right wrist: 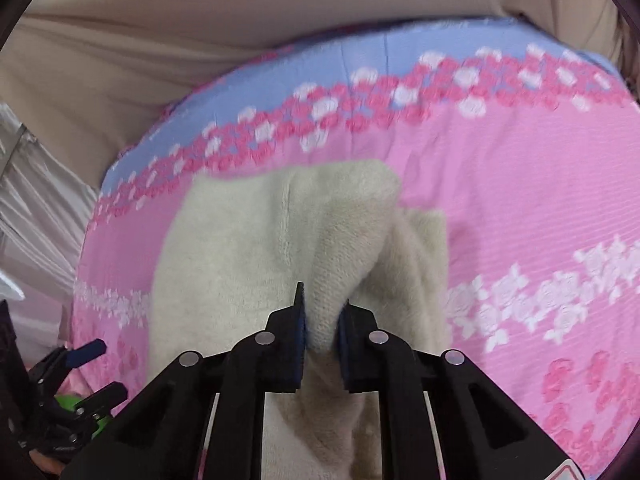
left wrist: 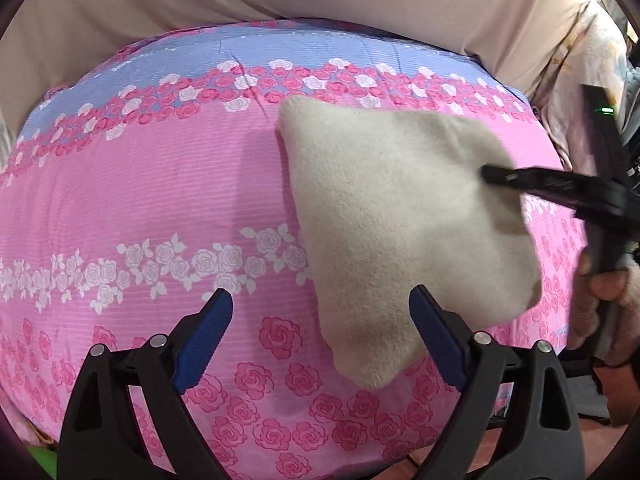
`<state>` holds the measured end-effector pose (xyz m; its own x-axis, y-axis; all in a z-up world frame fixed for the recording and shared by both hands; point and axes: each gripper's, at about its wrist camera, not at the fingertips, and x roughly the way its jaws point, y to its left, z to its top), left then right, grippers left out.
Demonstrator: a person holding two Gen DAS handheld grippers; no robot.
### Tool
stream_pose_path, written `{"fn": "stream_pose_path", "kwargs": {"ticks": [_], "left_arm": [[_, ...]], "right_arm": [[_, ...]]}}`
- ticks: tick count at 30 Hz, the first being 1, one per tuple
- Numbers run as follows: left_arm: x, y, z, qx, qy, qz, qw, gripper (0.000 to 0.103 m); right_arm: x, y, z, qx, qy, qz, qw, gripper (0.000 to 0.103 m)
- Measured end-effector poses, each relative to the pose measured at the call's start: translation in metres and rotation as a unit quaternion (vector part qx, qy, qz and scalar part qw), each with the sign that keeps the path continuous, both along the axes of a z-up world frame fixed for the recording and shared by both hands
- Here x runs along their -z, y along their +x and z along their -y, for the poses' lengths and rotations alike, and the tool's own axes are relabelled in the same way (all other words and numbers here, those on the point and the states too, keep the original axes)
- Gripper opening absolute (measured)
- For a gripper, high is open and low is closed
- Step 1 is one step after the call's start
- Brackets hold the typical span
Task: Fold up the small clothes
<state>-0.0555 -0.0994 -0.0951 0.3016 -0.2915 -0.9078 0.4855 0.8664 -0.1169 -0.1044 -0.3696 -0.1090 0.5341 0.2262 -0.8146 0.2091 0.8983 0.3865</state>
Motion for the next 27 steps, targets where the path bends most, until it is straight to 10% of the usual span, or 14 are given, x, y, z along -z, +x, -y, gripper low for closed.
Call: {"fn": "stream_pose_path", "kwargs": {"ticks": [5, 8, 11, 17, 23, 25, 27], "left_arm": [[0.003, 0.008, 0.003, 0.002, 0.003, -0.009, 1.0000, 0.088], [0.007, 0.012, 0.006, 0.002, 0.010, -0.014, 0.9998, 0.088], [0.009, 0.017, 0.008, -0.001, 0.003, -0.022, 0.9998, 0.088], [0.026, 0.042, -0.009, -0.061, -0.133, -0.106, 0.9836, 0.093], [0.082, 0.074, -0.014, -0.123, -0.182, -0.195, 0.9558, 0.093], [0.091, 0.078, -0.001, -0.102, -0.198, -0.212, 0.9515, 0.092], [0.101, 0.080, 0.011, -0.085, -0.220, -0.244, 0.9407, 0.065]], "right_arm": [[0.058, 0.004, 0.017, 0.006, 0.009, -0.063, 0.998, 0.015], [0.043, -0.003, 0.023, 0.027, 0.041, -0.041, 0.998, 0.025], [0.028, -0.011, 0.026, 0.032, 0.031, -0.030, 0.999, 0.061], [0.055, -0.017, 0.031, 0.040, 0.042, -0.077, 0.995, 0.077], [0.093, -0.020, 0.026, 0.054, 0.155, -0.079, 0.983, 0.079], [0.093, -0.021, 0.025, 0.052, 0.165, -0.071, 0.982, 0.062], [0.088, -0.026, 0.029, 0.062, 0.180, -0.065, 0.980, 0.048]]}}
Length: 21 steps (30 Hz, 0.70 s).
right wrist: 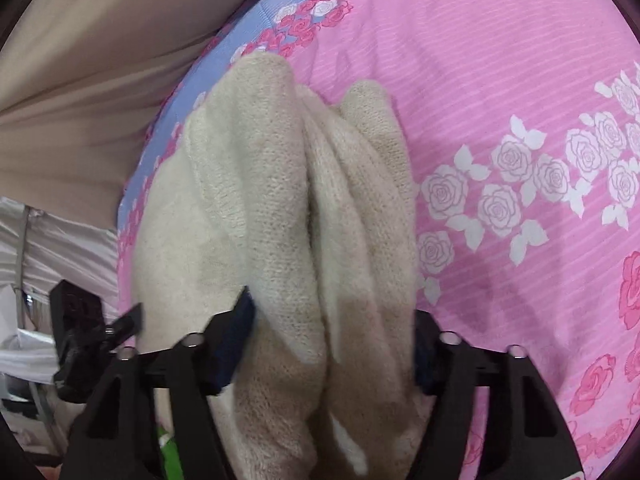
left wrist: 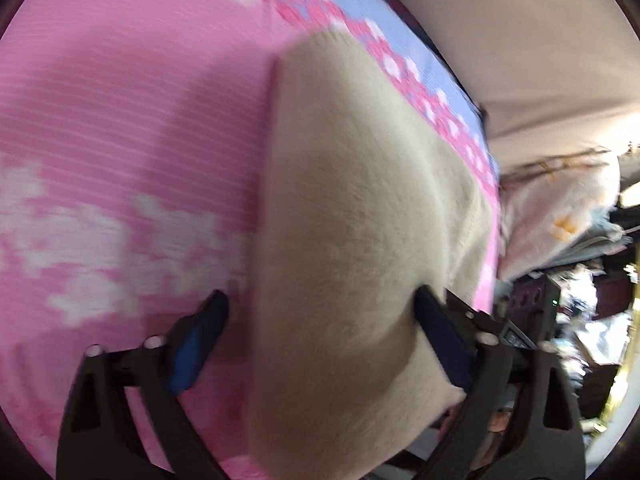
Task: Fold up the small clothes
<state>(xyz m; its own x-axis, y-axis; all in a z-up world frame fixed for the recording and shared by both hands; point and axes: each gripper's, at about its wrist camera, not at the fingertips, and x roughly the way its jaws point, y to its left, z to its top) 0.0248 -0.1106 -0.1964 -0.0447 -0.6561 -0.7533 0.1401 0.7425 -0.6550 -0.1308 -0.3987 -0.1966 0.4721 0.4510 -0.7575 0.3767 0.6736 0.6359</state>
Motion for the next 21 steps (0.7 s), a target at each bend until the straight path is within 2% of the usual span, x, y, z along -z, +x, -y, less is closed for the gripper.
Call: {"fn": "stream_pose_path", "kwargs": {"ticks": [1, 3, 5, 9, 13, 16, 18, 21], "left_arm": [[0.002, 0.001, 0.006, 0.002, -0.012, -0.017, 0.9998, 0.061], [-0.013, 0.000, 0.015, 0.016, -0.011, 0.000, 0.9998, 0.049], [-0.037, -0.002, 0.021, 0.038, -0.027, 0.020, 0.9987, 0.044], [-0.089, -0.009, 0.029, 0.064, -0.062, 0.043, 0.9951, 0.043], [-0.148, -0.015, 0.031, 0.086, -0.101, 0.070, 0.9887, 0.044], [-0.206, -0.018, 0.024, 0.107, -0.134, 0.109, 0.9791, 0.045], [-0.237, -0.019, 0.015, 0.115, -0.150, 0.133, 0.9730, 0.045], [-0.292, -0.014, -0.014, 0.115, -0.171, 0.180, 0.9620, 0.046]], "right_arm": [[-0.005, -0.002, 0.002, 0.003, -0.002, 0.003, 1.000, 0.044], [-0.020, -0.006, 0.002, 0.005, -0.009, 0.012, 1.000, 0.040], [-0.038, -0.011, 0.001, 0.010, -0.010, 0.022, 1.000, 0.038], [-0.089, -0.022, 0.002, 0.019, -0.027, 0.055, 0.998, 0.036], [-0.164, -0.039, 0.006, 0.024, -0.053, 0.116, 0.992, 0.036], [-0.236, -0.048, -0.001, 0.020, -0.081, 0.185, 0.979, 0.036], [-0.273, -0.048, -0.007, 0.016, -0.090, 0.225, 0.970, 0.036], [-0.330, -0.050, -0.026, 0.008, -0.106, 0.293, 0.950, 0.036]]}}
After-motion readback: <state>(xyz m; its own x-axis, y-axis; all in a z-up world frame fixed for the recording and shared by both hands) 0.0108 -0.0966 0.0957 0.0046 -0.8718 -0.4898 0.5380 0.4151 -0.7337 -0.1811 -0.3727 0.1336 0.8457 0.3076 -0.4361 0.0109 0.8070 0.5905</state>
